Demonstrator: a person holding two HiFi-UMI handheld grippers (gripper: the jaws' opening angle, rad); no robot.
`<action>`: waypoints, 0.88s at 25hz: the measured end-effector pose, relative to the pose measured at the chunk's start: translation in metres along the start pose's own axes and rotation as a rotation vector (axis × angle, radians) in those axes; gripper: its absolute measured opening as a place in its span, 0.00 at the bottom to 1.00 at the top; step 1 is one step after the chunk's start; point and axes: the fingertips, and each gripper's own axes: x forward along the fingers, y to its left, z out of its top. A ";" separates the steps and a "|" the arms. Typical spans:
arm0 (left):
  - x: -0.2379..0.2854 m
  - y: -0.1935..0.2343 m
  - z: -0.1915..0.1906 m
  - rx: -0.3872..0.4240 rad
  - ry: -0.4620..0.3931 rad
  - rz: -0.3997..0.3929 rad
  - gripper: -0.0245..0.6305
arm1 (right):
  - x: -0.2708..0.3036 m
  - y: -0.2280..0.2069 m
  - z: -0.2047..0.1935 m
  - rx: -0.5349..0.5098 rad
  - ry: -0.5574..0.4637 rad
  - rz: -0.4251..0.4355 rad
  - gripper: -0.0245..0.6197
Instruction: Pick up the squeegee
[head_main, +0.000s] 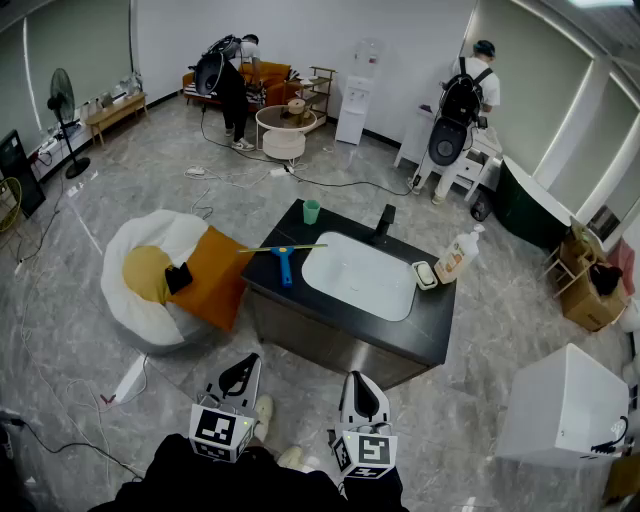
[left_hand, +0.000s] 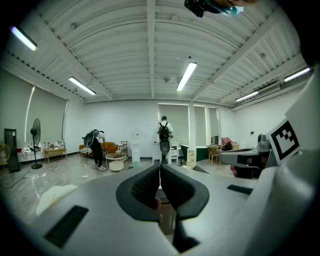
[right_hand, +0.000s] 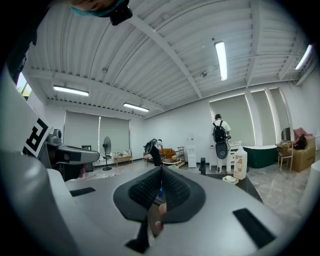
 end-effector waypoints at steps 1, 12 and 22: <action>0.004 0.001 -0.001 -0.002 0.001 0.000 0.07 | 0.003 -0.001 -0.001 0.000 0.002 0.001 0.06; 0.039 0.025 0.001 -0.018 0.015 -0.003 0.07 | 0.046 -0.009 0.001 0.015 0.014 -0.006 0.06; 0.100 0.070 0.023 -0.016 0.006 -0.011 0.07 | 0.122 -0.016 0.023 0.003 0.005 -0.010 0.06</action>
